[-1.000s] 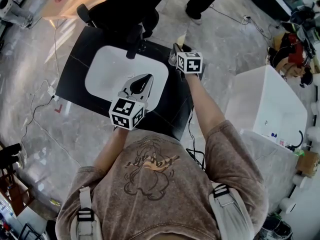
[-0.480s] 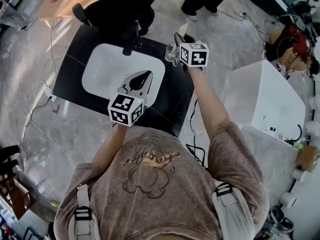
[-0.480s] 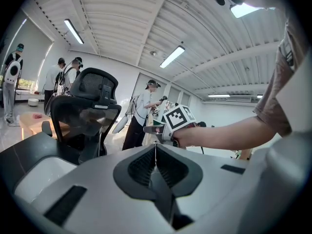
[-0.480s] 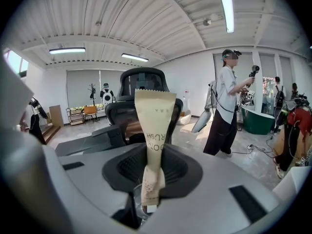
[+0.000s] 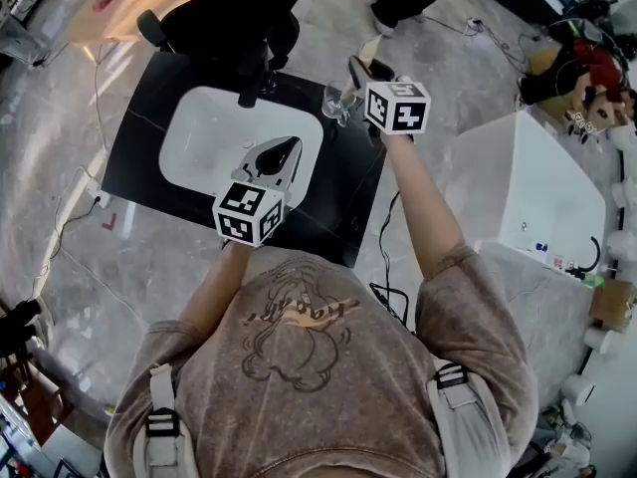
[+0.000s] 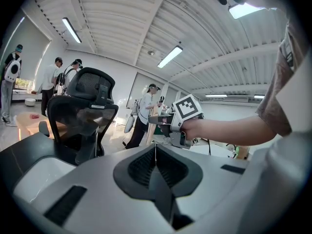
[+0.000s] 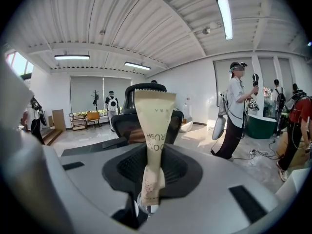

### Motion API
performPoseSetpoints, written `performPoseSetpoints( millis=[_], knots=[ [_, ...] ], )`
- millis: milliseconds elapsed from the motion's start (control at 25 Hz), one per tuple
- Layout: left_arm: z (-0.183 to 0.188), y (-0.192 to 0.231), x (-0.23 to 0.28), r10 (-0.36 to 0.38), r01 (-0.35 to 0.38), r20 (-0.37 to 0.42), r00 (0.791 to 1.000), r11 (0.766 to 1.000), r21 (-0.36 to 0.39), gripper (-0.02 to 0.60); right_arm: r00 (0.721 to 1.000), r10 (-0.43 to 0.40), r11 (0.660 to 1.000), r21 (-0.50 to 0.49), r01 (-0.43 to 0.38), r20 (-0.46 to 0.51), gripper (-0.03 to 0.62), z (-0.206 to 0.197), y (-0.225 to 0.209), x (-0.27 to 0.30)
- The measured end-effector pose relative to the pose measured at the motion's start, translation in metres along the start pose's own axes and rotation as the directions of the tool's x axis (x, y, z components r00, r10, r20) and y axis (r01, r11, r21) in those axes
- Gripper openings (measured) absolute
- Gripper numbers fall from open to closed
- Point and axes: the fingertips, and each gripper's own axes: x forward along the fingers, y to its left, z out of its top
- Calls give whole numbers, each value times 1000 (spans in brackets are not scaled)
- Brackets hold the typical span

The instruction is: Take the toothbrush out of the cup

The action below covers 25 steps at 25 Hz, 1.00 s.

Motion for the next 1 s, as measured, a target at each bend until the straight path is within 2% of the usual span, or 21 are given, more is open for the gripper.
performPoseSetpoints(
  millis=[280, 480, 840, 1000],
  knots=[
    [-3, -2, -1, -9, 9, -6, 1000, 1000, 5, 18, 998, 38, 999, 21, -39, 54, 91, 1, 28, -46],
    [-3, -10, -1, -20, 20, -2, 1000, 1000, 8, 18, 996, 59, 997, 36, -62, 68, 92, -14, 56, -82],
    [4, -13, -1, -3, 3, 19, 1000, 1000, 5, 18, 997, -7, 997, 73, 1, 82, 91, -59, 84, -137],
    [5, -17, 1, 13, -13, 27, 1000, 1000, 2, 17, 993, -23, 993, 115, 10, 115, 91, -64, 87, -154]
  ],
)
